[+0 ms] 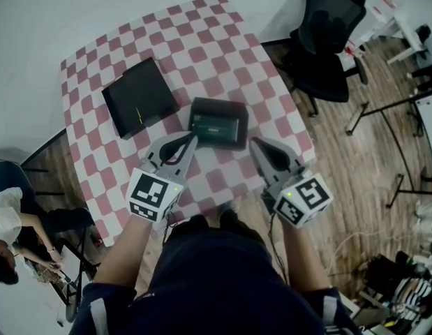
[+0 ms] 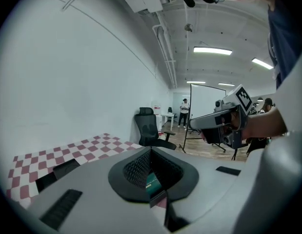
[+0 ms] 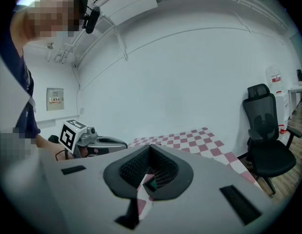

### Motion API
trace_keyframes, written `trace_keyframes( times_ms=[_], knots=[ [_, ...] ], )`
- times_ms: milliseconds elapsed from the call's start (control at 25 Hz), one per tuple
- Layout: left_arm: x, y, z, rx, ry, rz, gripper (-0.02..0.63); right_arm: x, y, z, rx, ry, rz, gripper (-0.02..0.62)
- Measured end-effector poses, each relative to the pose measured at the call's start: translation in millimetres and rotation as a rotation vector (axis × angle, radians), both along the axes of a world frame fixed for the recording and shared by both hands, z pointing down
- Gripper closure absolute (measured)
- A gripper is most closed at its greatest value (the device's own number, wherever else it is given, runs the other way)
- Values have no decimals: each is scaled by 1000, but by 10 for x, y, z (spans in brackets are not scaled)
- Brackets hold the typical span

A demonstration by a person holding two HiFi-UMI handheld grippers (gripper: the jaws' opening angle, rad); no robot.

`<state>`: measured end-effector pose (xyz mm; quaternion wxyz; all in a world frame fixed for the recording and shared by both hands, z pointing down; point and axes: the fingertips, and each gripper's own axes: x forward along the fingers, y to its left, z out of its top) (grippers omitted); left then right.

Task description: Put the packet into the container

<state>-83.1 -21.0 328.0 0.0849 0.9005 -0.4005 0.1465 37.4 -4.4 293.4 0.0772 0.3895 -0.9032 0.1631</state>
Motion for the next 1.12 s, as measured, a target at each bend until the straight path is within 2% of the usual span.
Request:
trace_keyframes(
  times_ms=[1120],
  knots=[
    [70, -60, 116, -17, 23, 6, 583, 57, -43, 158, -34, 25, -18, 580]
  ],
)
